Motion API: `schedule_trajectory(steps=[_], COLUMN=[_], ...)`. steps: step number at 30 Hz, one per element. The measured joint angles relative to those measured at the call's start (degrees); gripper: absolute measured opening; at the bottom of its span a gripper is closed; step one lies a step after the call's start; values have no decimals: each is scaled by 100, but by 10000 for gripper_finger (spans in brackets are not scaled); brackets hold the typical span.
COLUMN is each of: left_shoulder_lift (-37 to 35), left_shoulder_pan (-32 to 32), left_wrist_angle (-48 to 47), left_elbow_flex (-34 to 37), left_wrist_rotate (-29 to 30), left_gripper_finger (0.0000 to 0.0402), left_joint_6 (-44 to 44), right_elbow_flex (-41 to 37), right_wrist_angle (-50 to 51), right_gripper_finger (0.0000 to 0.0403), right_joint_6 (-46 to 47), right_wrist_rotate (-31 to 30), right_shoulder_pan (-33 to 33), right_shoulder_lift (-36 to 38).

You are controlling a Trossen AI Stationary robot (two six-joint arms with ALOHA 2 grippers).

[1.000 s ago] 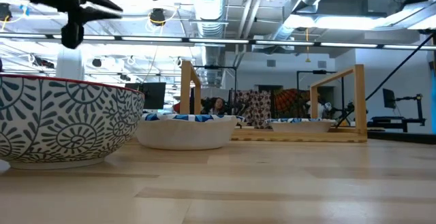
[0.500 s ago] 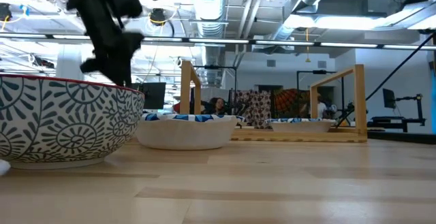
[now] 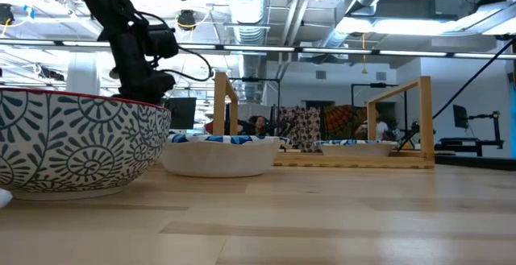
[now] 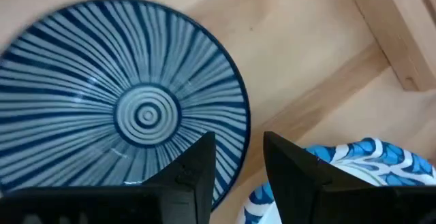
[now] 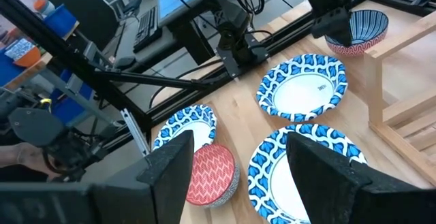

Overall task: Place and stack bowls onto a shelf
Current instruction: Put the dark blue small bowl on the shelf

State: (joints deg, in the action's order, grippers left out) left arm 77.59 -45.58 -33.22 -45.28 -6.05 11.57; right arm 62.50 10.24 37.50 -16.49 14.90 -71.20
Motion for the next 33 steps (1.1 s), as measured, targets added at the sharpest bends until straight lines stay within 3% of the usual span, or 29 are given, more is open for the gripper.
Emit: schedule_trajectory(steps=[4,13,18,20,27,33], left_shoulder_lift=[166,560,536,403,-579,-1357], left_shoulder_pan=[19,56,56,56,377,1454], left_wrist_angle=[-1,51,84,49,-626,-1745], left_elbow_flex=[0,0,0,-3,-223,-1247], left_wrist_rotate=[-143,317,232,256,142,128], left_gripper_finger=[108,105,49,16,4,2], left_joint_6=[-44,-144,-124,-170,-144,238], right_elbow_flex=[0,0,0,2,2,9], right_wrist_angle=[2,2,2,2,-48,-529], right_gripper_finger=[260,260,260,260,260,260], right_joint_6=[0,0,0,0,-9,-174], right_wrist_rotate=[-4,-8,-9,-11,-18,-46], right_shoulder_pan=[-44,-70,-70,-70,-79,-256], right_shoulder_lift=[0,-2,-2,-3,-4,86])
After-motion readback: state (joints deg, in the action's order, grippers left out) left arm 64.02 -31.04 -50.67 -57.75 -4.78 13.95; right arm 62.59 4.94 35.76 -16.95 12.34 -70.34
